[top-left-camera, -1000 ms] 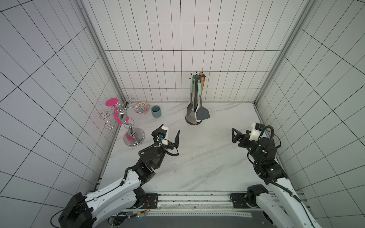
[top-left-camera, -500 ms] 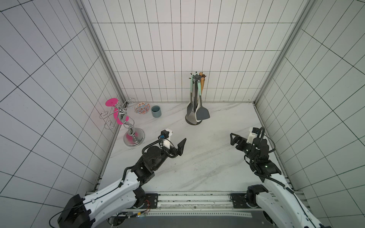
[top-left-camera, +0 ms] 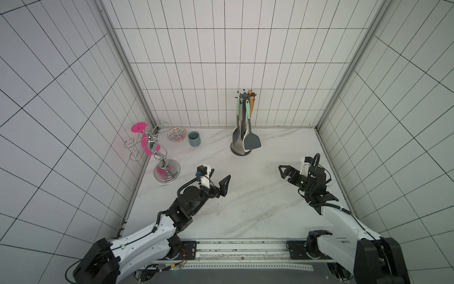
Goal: Take the spatula off the kitchen utensil rack
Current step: Take off the spatula from the rack.
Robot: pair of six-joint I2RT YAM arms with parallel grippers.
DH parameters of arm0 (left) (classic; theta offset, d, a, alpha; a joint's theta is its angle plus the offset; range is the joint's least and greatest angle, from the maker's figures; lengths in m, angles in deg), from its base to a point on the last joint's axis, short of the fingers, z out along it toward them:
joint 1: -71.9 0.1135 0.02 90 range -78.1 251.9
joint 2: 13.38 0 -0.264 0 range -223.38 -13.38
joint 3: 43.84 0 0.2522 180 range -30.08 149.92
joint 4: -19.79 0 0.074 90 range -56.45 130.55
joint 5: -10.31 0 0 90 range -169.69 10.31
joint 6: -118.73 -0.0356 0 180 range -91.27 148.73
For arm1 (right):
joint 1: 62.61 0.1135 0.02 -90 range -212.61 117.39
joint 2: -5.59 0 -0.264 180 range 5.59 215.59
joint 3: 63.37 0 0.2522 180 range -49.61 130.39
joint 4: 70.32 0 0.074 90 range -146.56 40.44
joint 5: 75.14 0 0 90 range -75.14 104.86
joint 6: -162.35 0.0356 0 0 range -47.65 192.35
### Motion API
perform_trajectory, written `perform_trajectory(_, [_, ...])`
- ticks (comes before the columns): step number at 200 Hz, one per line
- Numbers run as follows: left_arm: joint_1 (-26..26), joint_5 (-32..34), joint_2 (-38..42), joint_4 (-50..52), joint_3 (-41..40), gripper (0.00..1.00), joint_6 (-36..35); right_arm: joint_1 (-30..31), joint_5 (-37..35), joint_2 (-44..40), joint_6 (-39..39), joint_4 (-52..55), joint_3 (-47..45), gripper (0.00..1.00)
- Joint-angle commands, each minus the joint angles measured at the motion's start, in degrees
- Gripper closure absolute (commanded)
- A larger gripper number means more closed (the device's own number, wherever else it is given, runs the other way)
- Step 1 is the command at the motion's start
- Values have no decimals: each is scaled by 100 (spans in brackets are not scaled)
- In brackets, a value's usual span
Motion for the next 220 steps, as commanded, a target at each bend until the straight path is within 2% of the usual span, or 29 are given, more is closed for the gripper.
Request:
perform_trajectory(1, [237, 188, -654, -242, 192, 2, 614, 533, -118, 130, -266, -208, 190, 1])
perform_trajectory(20, [411, -158, -1165, -205, 384, 2, 722, 842, -461, 305, -395, -35, 553, 2])
perform_trajectory(45, [530, -517, -1389, -12, 561, 2, 839, 1055, -700, 580, -527, 61, 1008, 5])
perform_trajectory(54, [541, -617, -1436, 10, 596, 2, 832, 1115, -772, 755, -567, -31, 1181, 8])
perform_trajectory(70, [550, -675, -1476, 97, 657, 2, 797, 1185, -681, 1143, -794, -687, 1383, 20])
perform_trajectory(88, [559, -682, -1453, 203, 706, 2, 769, 1195, -799, 1539, -1106, -817, 1825, 21])
perform_trajectory(133, [574, -688, -1430, 237, 737, 3, 732, 1222, -526, 2474, -1775, -1429, 2785, 26])
perform_trajectory(143, [576, -697, -1457, 231, 746, 3, 736, 1230, -296, 2663, -1968, -1417, 3070, 29])
perform_trajectory(165, [576, -731, -1526, 193, 778, 3, 754, 1313, -264, 3081, -2246, -1389, 3665, 37])
perform_trajectory(208, [576, -859, -1631, 162, 844, 2, 739, 1419, 70, 3702, -2676, -1300, 4576, 38])
perform_trajectory(220, [575, -858, -1644, 161, 848, 3, 761, 1470, 23, 3821, -2797, -1145, 4803, 42])
